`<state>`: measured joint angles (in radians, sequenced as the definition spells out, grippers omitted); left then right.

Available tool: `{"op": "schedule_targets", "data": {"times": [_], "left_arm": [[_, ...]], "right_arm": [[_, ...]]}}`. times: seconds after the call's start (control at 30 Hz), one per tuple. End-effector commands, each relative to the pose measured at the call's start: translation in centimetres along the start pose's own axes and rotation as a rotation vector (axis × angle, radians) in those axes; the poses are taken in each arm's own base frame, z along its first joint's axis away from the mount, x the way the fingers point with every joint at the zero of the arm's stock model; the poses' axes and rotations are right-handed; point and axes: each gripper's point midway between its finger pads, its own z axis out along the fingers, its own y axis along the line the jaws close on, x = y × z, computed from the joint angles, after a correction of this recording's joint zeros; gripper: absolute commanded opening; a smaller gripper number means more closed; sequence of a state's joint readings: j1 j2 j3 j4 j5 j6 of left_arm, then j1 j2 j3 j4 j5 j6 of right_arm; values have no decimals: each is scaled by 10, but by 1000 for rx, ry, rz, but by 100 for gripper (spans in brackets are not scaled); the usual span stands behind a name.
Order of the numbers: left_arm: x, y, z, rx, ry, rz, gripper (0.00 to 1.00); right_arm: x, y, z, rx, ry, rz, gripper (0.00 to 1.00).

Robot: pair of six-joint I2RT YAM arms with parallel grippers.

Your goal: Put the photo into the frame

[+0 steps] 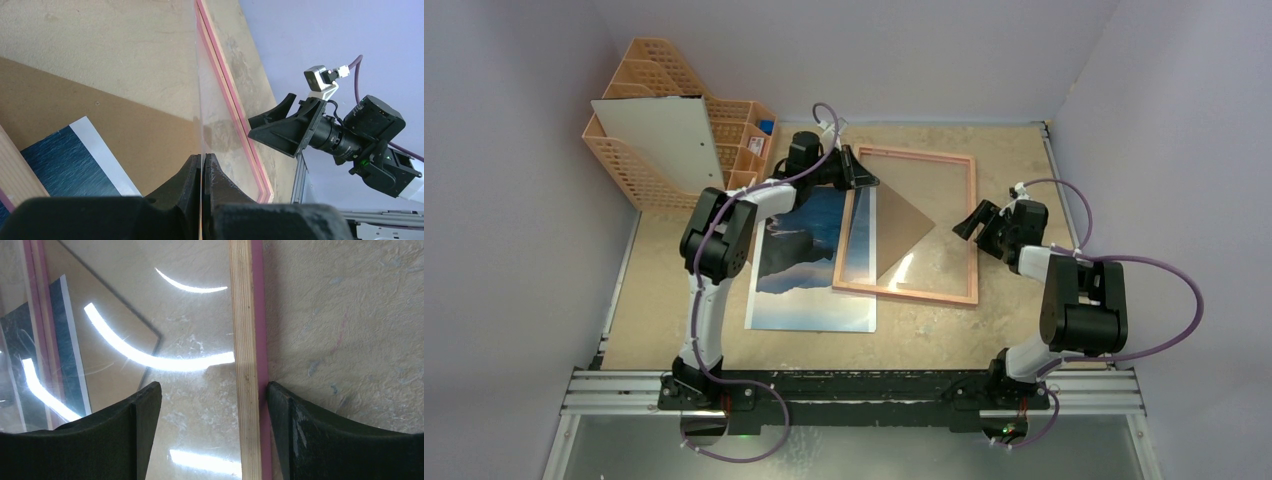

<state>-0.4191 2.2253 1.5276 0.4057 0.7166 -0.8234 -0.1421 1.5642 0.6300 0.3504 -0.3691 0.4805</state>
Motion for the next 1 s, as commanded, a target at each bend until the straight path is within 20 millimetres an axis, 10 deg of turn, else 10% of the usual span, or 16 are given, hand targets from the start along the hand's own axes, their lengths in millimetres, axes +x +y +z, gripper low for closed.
{"op": "schedule_targets", "data": {"times": [0.0,0.97], "left_arm": [[1,-16,10,69,-1,23,0],[-17,-58,6,234,-49,95,0]], "right_arm": [[50,13,0,-66,183,67,78],[41,15,-5,-55,142,49,82]]}}
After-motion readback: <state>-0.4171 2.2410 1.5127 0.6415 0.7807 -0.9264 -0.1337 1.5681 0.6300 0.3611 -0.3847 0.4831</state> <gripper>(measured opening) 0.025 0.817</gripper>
